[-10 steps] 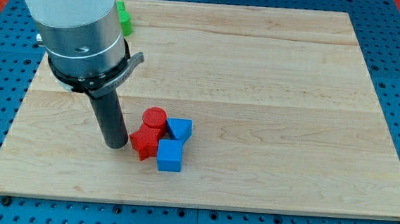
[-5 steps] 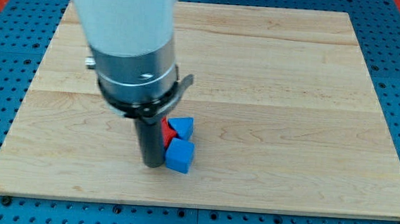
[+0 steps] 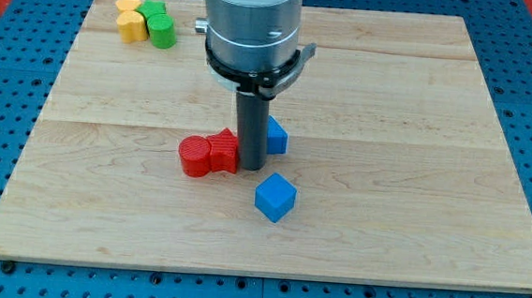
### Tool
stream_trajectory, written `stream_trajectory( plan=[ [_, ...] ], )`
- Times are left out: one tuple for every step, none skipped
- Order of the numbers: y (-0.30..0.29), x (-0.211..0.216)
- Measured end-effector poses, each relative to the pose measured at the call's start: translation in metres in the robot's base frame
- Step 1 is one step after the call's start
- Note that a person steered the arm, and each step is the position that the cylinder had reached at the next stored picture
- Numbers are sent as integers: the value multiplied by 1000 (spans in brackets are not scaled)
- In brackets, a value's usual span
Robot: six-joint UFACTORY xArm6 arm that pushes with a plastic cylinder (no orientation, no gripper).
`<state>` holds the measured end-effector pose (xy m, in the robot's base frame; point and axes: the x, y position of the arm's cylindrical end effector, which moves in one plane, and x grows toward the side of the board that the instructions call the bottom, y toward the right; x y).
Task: Move the red star to the right of the red circle
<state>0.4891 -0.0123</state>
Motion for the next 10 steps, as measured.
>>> stream_trajectory(
  plan=[
    [5,13],
    [-23,33],
    [-79,34],
    [-110,34],
    [-100,18],
    [-58,-10],
    [-9,-18],
    [31,-28],
    [62,-38],
    [103,-43]
  ],
)
